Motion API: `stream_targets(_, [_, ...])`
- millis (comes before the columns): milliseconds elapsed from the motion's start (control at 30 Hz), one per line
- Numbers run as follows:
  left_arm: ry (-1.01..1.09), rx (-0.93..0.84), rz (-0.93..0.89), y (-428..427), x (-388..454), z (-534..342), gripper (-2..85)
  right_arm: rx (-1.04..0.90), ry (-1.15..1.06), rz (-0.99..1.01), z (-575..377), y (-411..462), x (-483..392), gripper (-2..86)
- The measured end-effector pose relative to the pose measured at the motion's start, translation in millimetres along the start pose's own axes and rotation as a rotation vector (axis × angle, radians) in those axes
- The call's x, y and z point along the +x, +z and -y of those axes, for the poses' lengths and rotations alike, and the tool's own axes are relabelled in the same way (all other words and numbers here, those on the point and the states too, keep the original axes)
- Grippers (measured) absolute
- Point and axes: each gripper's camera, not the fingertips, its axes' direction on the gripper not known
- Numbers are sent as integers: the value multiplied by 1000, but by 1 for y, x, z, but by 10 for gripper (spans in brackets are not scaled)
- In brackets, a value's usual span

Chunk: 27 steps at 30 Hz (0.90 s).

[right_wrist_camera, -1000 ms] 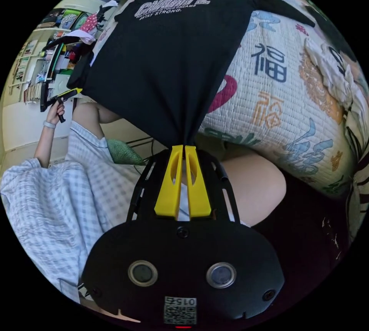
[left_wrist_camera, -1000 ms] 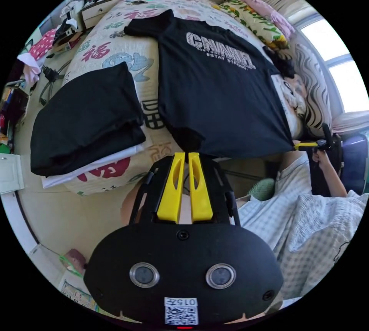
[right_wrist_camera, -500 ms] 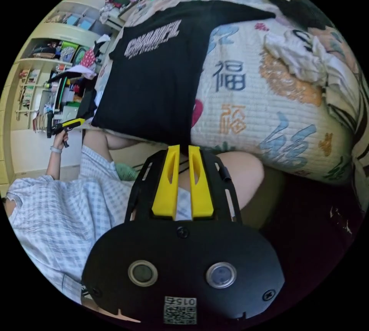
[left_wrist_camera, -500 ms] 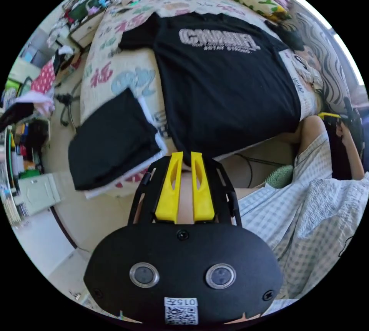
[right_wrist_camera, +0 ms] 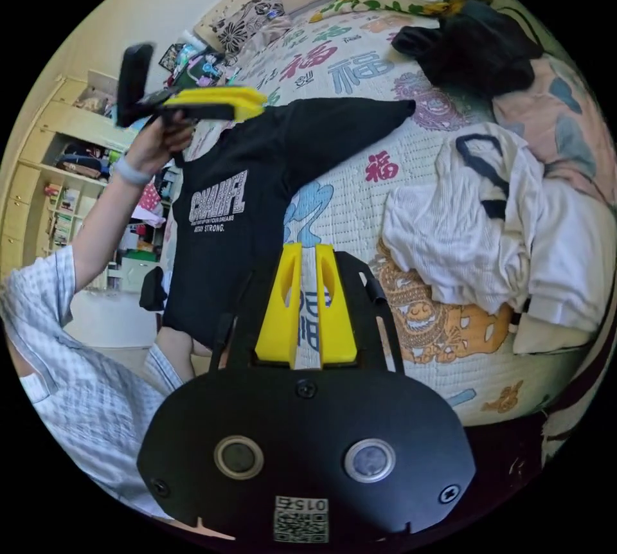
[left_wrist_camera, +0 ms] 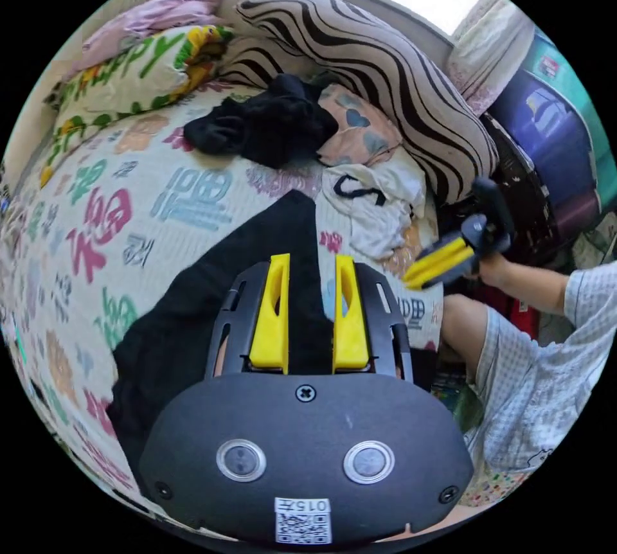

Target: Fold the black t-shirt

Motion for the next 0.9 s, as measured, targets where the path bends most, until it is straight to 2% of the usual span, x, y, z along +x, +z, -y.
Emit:
stream_targets(200, [-13, -198, 62, 109, -41, 125, 92, -37, 134, 95, -10, -18, 50, 39])
stream_targets(333, [-4, -324, -8, 171, -57, 161, 106, -58, 186, 137, -7, -31, 84, 39])
stream_targets(400, [33, -329, 100, 193, -59, 172, 88, -68, 196, 157, -1, -34, 96, 39])
stream_targets(467, [59, -321, 123, 200, -63, 178, 54, -76, 199, 166, 9, -37, 108, 39])
stream_targets(533, [69, -327, 66, 201, -70, 181, 27, -63, 198, 180, 17, -41, 114, 40])
stream_targets(733, [111, -30, -60, 116, -77, 135, 10, 88, 118, 209, 54, -60, 119, 58])
stream_targets(900, [51, -85, -94, 87, -93, 61, 7, 120, -72, 219, 104, -62, 113, 73])
